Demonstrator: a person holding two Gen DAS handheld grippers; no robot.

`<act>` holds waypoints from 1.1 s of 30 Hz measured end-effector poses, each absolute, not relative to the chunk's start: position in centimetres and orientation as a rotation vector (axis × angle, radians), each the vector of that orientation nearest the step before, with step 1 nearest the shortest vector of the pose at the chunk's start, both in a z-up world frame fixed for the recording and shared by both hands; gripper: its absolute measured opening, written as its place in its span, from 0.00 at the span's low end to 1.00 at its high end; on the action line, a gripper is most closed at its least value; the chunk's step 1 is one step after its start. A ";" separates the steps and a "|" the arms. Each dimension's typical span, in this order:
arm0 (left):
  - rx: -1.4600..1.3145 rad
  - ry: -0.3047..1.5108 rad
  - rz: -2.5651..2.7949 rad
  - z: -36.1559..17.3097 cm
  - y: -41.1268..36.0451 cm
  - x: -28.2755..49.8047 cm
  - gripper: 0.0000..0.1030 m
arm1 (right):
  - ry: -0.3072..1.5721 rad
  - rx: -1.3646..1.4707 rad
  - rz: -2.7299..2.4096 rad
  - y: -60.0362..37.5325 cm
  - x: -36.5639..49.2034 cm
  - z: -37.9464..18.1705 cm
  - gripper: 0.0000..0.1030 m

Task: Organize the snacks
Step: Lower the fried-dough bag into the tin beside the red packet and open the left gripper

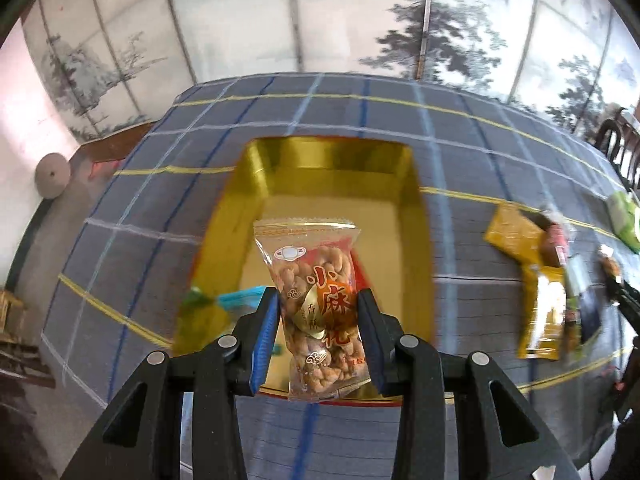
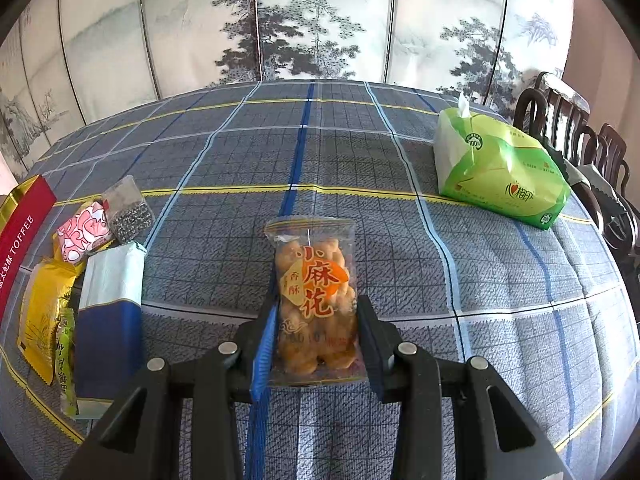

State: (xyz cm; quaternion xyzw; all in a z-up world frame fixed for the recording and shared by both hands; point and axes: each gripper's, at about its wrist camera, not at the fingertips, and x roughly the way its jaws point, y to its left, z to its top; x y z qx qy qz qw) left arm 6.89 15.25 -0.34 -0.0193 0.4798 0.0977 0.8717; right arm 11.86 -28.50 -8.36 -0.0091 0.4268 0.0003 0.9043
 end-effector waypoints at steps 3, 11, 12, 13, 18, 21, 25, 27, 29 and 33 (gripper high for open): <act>-0.040 1.013 0.215 -0.9 16.4 6.9 0.34 | 0.882 -0.021 0.000 -28.5 11.8 -8.3 0.38; -0.017 1.035 0.205 -2.3 17.7 7.4 0.33 | 0.882 -0.024 -0.001 -28.5 11.8 -8.3 0.38; -0.014 1.040 0.204 -2.6 17.8 7.5 0.33 | 0.882 -0.024 -0.001 -28.5 11.8 -8.3 0.38; -0.015 1.046 0.207 -2.9 17.9 7.7 0.33 | 0.882 -0.024 -0.001 -28.5 11.8 -8.3 0.38; -0.019 1.069 0.203 -3.9 18.6 8.1 0.32 | 0.882 -0.024 -0.001 -28.5 11.8 -8.3 0.38; -0.016 1.080 0.200 -4.4 19.0 8.1 0.32 | 0.882 -0.025 -0.002 -28.5 11.7 -8.3 0.38; 0.004 1.077 0.202 -4.6 19.0 8.1 0.32 | 0.882 -0.025 -0.002 -28.5 11.8 -8.3 0.38; 0.012 1.078 0.203 -4.7 19.0 8.1 0.32 | 0.882 -0.025 -0.002 -28.5 11.8 -8.3 0.38; 0.021 1.079 0.210 -4.8 19.0 8.2 0.32 | 0.882 -0.025 -0.002 -28.4 11.8 -8.3 0.38; 0.030 1.077 0.212 -4.9 18.8 8.3 0.33 | 0.882 -0.025 -0.002 -28.4 11.8 -8.3 0.38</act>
